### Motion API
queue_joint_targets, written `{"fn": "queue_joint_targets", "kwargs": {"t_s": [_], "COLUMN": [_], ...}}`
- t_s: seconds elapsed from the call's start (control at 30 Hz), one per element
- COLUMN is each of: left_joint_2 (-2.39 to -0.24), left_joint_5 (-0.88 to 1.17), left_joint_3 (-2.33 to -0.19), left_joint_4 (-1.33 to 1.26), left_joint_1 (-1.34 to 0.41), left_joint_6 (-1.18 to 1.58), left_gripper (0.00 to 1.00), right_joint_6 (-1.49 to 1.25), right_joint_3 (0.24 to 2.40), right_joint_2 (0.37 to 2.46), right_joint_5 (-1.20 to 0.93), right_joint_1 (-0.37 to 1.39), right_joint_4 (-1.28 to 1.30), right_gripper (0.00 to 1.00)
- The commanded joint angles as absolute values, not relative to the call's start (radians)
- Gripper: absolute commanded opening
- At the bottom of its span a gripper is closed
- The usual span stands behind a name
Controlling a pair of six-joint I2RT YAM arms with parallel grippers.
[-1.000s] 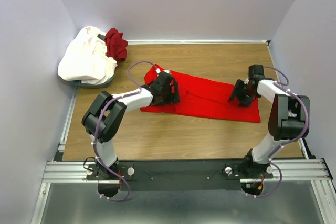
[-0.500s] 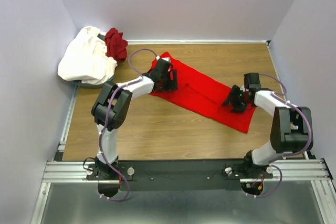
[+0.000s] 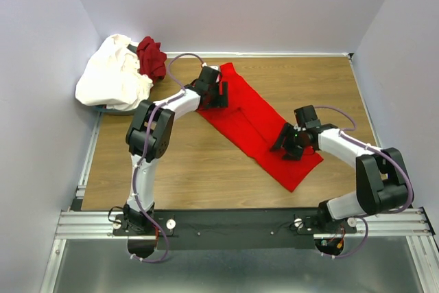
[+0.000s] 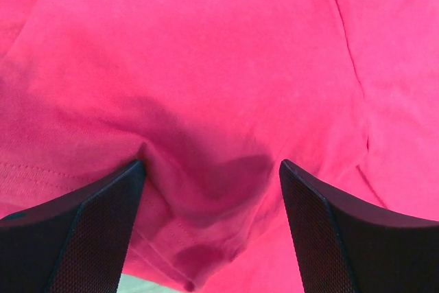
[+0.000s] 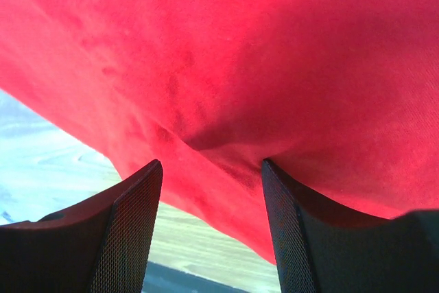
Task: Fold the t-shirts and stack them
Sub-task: Fold the tshirt
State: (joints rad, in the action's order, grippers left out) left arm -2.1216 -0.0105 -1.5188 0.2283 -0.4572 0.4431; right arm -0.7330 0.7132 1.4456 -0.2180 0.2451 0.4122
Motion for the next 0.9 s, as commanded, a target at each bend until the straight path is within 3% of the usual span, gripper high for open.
{"fn": "queue_joint_targets", "kwargs": {"t_s": [0.0,0.53,0.87], "left_joint_2": [-2.212,-2.336,-2.324], "left_joint_5": [-0.032,-0.023,-0.052], "left_joint_3": [-1.566,-1.861,-2.056], "left_joint_4": [0.340,0.429,0.534], "left_joint_1": [-0.451,-0.442,-0.422], "left_joint_6": [0.400,0.362,0.368], "left_gripper": [0.88,0.87,0.88], "right_joint_6": [-0.801,-0.957,-0.957], "right_joint_3": [0.670,0.888,1.000], "right_joint_2": [1.482,1.652,1.596], "right_joint_5": [-0.183,-0.121,-0.046], "right_joint_1": [0.336,0.731,0.767], "right_joint_4": [0.485,0.471,0.495], "right_gripper": [0.67,0.67,0.67]}}
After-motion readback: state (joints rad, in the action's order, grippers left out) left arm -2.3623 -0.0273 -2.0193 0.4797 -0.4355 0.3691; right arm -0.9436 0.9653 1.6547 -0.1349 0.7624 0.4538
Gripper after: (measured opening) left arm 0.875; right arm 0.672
